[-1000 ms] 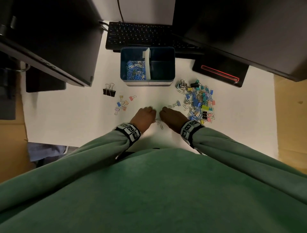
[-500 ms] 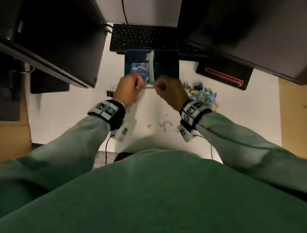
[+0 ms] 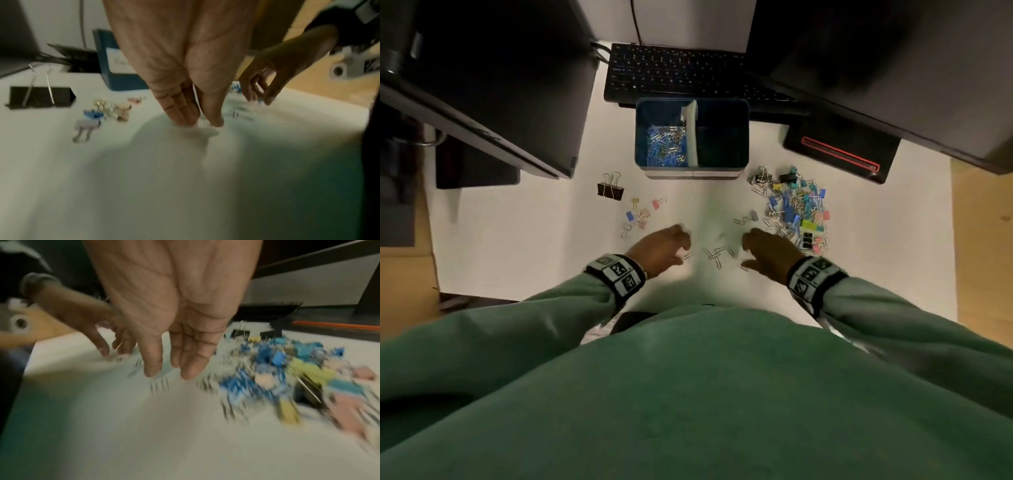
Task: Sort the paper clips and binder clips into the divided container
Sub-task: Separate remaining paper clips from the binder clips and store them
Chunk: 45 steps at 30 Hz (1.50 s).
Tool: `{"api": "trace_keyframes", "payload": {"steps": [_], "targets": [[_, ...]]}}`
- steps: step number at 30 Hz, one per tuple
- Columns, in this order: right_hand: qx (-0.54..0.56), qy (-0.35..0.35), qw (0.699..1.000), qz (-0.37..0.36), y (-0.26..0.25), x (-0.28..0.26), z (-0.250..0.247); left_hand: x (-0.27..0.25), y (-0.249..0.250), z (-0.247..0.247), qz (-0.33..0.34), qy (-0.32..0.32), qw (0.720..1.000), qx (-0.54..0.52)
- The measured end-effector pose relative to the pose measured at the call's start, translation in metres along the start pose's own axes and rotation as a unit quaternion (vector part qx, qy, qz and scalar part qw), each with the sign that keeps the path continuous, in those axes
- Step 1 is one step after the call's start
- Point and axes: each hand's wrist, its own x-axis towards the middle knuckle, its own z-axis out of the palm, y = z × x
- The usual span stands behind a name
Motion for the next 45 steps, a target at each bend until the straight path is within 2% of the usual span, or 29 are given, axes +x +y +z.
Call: {"api": "trace_keyframes", "payload": {"steps": [2, 7, 12, 14, 16, 18, 20, 27, 33, 39, 42, 44, 45], "targets": [[-0.029, -0.009, 0.999, 0.016, 0.006, -0.014, 0.019, 0.001, -0.001, 0.015, 0.025, -0.009, 0.999, 0.028], [0.012, 0.055, 0.998, 0.006, 0.005, -0.005, 0.031, 0.013, 0.007, 0.023, 0.039, 0.005, 0.997, 0.070], [0.073, 0.115, 0.990, 0.045, 0.007, 0.018, 0.024, 0.029, 0.022, 0.019, -0.052, 0.069, 0.996, 0.011], [0.080, 0.113, 0.989, 0.044, 0.002, 0.026, 0.023, 0.033, 0.029, 0.017, -0.061, 0.063, 0.996, -0.009], [0.093, 0.097, 0.991, 0.025, -0.007, 0.027, 0.025, 0.034, 0.037, 0.018, -0.058, 0.028, 0.997, -0.029], [0.097, 0.070, 0.993, -0.004, -0.015, 0.024, 0.029, 0.030, 0.043, 0.020, -0.045, -0.011, 0.998, -0.031], [0.078, 0.052, 0.995, -0.027, -0.019, 0.021, 0.033, 0.028, 0.045, 0.024, -0.026, -0.023, 0.999, -0.012], [0.013, 0.082, 0.992, -0.091, -0.016, 0.022, 0.038, 0.033, 0.043, 0.028, 0.015, 0.039, 0.999, 0.034], [-0.008, 0.084, 0.994, -0.072, -0.021, 0.028, 0.034, 0.037, 0.042, 0.028, 0.045, 0.052, 0.994, 0.080], [0.041, 0.081, 0.995, -0.047, -0.018, 0.028, 0.028, 0.034, 0.040, 0.032, 0.064, 0.061, 0.983, 0.159], [0.142, 0.092, 0.985, -0.037, -0.014, 0.030, 0.011, 0.026, 0.042, 0.019, 0.019, 0.057, 0.996, 0.062], [0.212, 0.116, 0.970, -0.040, -0.019, 0.031, -0.009, 0.022, 0.041, -0.003, -0.037, 0.108, 0.992, -0.047], [0.247, 0.136, 0.958, -0.045, -0.024, 0.032, -0.022, 0.020, 0.040, -0.021, -0.067, 0.149, 0.982, -0.098]]}}
